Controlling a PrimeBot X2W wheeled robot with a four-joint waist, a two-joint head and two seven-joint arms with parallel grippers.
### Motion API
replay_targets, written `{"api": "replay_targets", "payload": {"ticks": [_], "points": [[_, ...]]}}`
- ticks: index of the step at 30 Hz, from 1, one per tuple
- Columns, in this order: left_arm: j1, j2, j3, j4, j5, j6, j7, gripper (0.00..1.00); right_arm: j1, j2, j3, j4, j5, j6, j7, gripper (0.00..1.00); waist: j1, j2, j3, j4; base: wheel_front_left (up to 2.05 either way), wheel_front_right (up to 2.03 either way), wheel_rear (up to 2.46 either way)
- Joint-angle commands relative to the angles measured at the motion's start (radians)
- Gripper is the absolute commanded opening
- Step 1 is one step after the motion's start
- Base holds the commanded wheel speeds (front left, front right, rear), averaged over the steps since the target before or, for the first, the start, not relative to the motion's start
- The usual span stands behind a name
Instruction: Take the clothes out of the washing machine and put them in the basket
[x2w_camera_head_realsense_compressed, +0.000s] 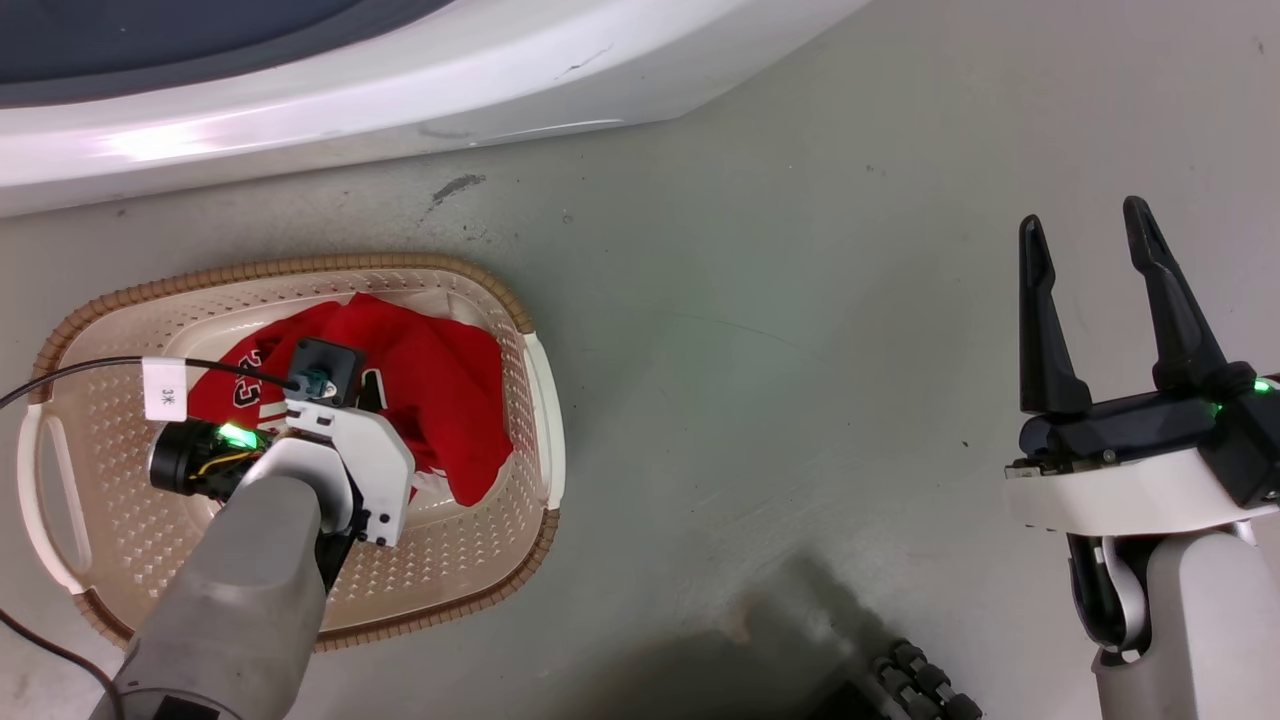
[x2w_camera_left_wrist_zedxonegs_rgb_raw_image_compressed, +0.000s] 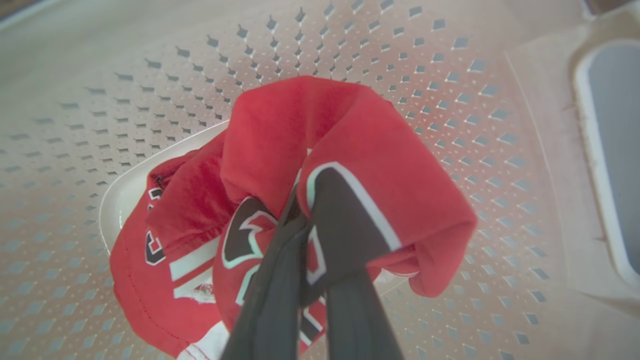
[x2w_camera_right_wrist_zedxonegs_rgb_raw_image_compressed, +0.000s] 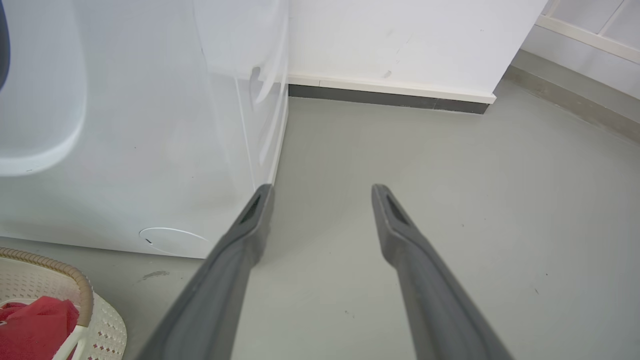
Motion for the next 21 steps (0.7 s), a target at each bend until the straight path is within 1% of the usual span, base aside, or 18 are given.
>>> {"api": "replay_targets", "payload": {"ticks": [1, 2, 3, 9, 14, 16, 21], "points": [[-0.011, -0.006, -0.005, 0.008, 0.007, -0.003, -0.004, 0.00, -0.020, 0.000, -0.001, 0.003, 0.005, -0.001, -0.002, 1.00, -0.0001, 0.0000, -0.002, 0.000, 0.00, 0.00, 0.00], [-0.015, -0.006, -0.009, 0.014, 0.008, -0.005, -0.010, 0.29, -0.021, 0.000, -0.002, 0.008, 0.005, -0.001, -0.002, 1.00, -0.0001, 0.0000, -0.005, 0.001, 0.00, 0.00, 0.00], [-0.016, -0.006, -0.014, 0.020, 0.011, -0.006, -0.015, 1.00, -0.021, 0.000, -0.003, 0.012, 0.004, -0.001, -0.002, 1.00, -0.0001, 0.0000, -0.010, 0.003, 0.00, 0.00, 0.00], [0.016, -0.014, -0.038, 0.031, 0.013, -0.018, -0.057, 1.00, -0.018, 0.000, -0.019, 0.030, -0.009, -0.001, -0.002, 1.00, -0.0001, 0.0000, -0.084, 0.026, 0.00, 0.00, 0.00], [0.053, -0.034, -0.034, -0.006, -0.006, -0.026, -0.083, 1.00, 0.013, 0.000, -0.038, 0.057, -0.032, -0.001, -0.002, 1.00, -0.0001, 0.0000, -0.195, 0.060, 0.00, 0.00, 0.00], [0.074, -0.037, -0.029, -0.056, -0.013, -0.028, -0.087, 1.00, 0.025, 0.000, -0.049, 0.068, -0.044, -0.001, -0.002, 1.00, -0.0001, 0.0000, -0.248, 0.075, 0.00, 0.00, 0.00], [0.150, -0.010, 0.011, -0.234, -0.027, -0.030, -0.086, 1.00, 0.061, 0.000, -0.079, 0.091, -0.073, -0.001, -0.002, 1.00, -0.0001, 0.0000, -0.370, 0.119, 0.00, 0.00, 0.00]]}}
